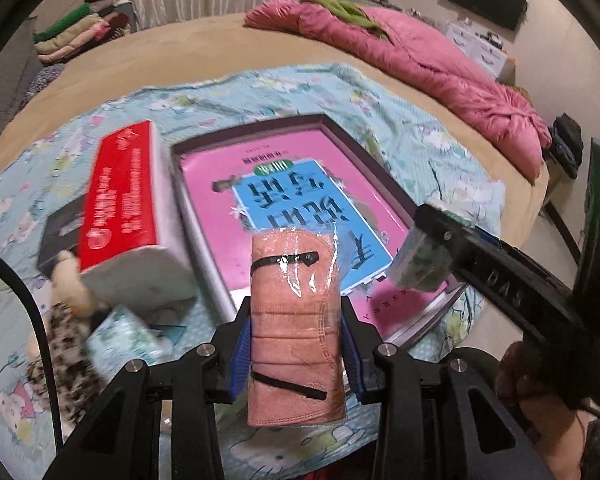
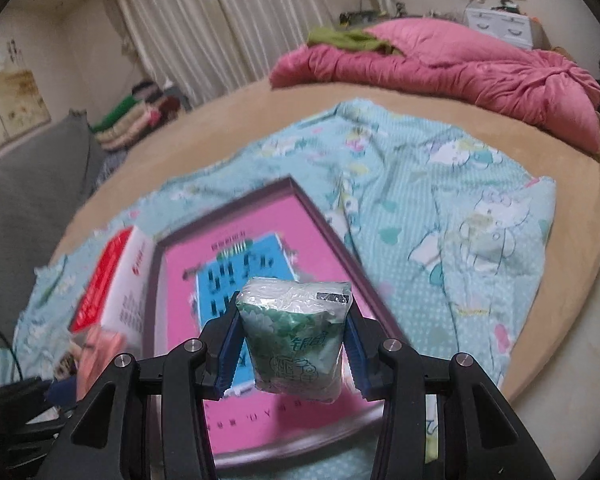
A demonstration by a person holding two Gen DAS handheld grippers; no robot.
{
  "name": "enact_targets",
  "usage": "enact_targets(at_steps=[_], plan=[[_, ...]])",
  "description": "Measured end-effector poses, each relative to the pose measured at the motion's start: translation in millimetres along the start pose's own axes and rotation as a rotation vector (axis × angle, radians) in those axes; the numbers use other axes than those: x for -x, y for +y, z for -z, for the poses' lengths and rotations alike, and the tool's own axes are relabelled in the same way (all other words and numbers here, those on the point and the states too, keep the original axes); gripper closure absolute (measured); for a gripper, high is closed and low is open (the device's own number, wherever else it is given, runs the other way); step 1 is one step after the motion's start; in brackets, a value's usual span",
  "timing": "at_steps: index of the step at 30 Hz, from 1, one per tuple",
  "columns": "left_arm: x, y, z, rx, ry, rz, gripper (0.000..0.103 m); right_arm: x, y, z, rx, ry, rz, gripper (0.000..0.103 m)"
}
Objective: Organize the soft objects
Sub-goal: 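Carry the pink bag with the left tool while the right carries tissues over the tray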
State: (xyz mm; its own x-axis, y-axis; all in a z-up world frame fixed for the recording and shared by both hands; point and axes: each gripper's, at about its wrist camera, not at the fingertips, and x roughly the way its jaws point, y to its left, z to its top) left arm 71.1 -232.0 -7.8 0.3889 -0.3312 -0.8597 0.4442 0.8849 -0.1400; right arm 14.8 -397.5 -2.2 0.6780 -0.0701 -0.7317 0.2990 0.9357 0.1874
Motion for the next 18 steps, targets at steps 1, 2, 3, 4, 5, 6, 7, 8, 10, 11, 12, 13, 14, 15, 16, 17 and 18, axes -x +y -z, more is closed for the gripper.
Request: enact_targets(at_steps=[1, 2, 3, 4, 5, 6, 7, 8, 10, 11, 12, 13, 14, 15, 16, 17, 18], plan=[[-6.6, -2.2, -0.9, -0.004, 0.015, 0.001, 0.064, -3.0, 1.4, 1.0, 0.011, 0.012, 0.011, 0.056], [-10.9, -3.8, -1.4, -0.008, 0.025, 0.003, 0.064, -6.0, 1.8, 1.6, 0.019, 0.021, 0.020, 0.056], [-17.0, -6.6, -1.4, -0.014, 0.038, 0.006, 0.064, -9.4, 2.9, 3.2, 0.031, 0.038, 0.027, 0.056], [-20.4, -8.2, -1.4, -0.016, 0.044, 0.008, 0.064, -11.9, 2.7, 3.8, 0.034, 0.047, 0.030, 0.056], [-24.7, -10.2, -0.7, -0.022, 0.053, 0.010, 0.064, -15.3, 2.1, 4.5, 0.039, 0.060, 0.036, 0.056], [-28.2, -11.6, -0.1, -0.025, 0.060, 0.008, 0.064, -19.0, 1.8, 6.3, 0.044, 0.076, 0.045, 0.056], [-31.7, -12.5, -0.3, -0.026, 0.068, 0.008, 0.064, -21.3, 0.9, 7.0, 0.045, 0.084, 0.047, 0.056], [-35.3, -13.1, 0.4, -0.027, 0.078, 0.010, 0.064, -24.3, -0.1, 8.2, 0.046, 0.094, 0.052, 0.056], [-40.6, -13.3, 0.7, -0.028, 0.088, 0.008, 0.064, -27.1, -1.6, 8.2, 0.049, 0.098, 0.056, 0.056], [-43.3, -13.2, 0.8, -0.030, 0.093, 0.004, 0.064, -28.5, -2.0, 8.6, 0.053, 0.101, 0.061, 0.056], [-44.6, -12.7, -0.1, -0.029, 0.098, 0.003, 0.064, -30.2, -3.0, 9.2, 0.053, 0.103, 0.066, 0.056], [-46.9, -12.4, 0.0, -0.029, 0.104, 0.004, 0.064, -32.4, -4.2, 10.0, 0.051, 0.107, 0.068, 0.056], [-48.6, -12.0, 0.4, -0.028, 0.109, 0.004, 0.064, -34.0, -4.8, 10.2, 0.050, 0.111, 0.070, 0.056], [-50.9, -11.8, 1.0, -0.026, 0.117, 0.007, 0.064, -36.5, -6.5, 10.7, 0.048, 0.115, 0.075, 0.055], [-52.7, -12.1, 0.9, -0.028, 0.121, 0.008, 0.064, -38.5, -7.8, 10.8, 0.047, 0.116, 0.076, 0.055], [-54.1, -12.5, 0.7, -0.029, 0.124, 0.005, 0.064, -40.1, -8.9, 11.0, 0.046, 0.117, 0.078, 0.055], [-55.5, -13.2, 1.3, -0.030, 0.128, 0.004, 0.064, -41.9, -9.9, 11.2, 0.045, 0.120, 0.083, 0.055]])
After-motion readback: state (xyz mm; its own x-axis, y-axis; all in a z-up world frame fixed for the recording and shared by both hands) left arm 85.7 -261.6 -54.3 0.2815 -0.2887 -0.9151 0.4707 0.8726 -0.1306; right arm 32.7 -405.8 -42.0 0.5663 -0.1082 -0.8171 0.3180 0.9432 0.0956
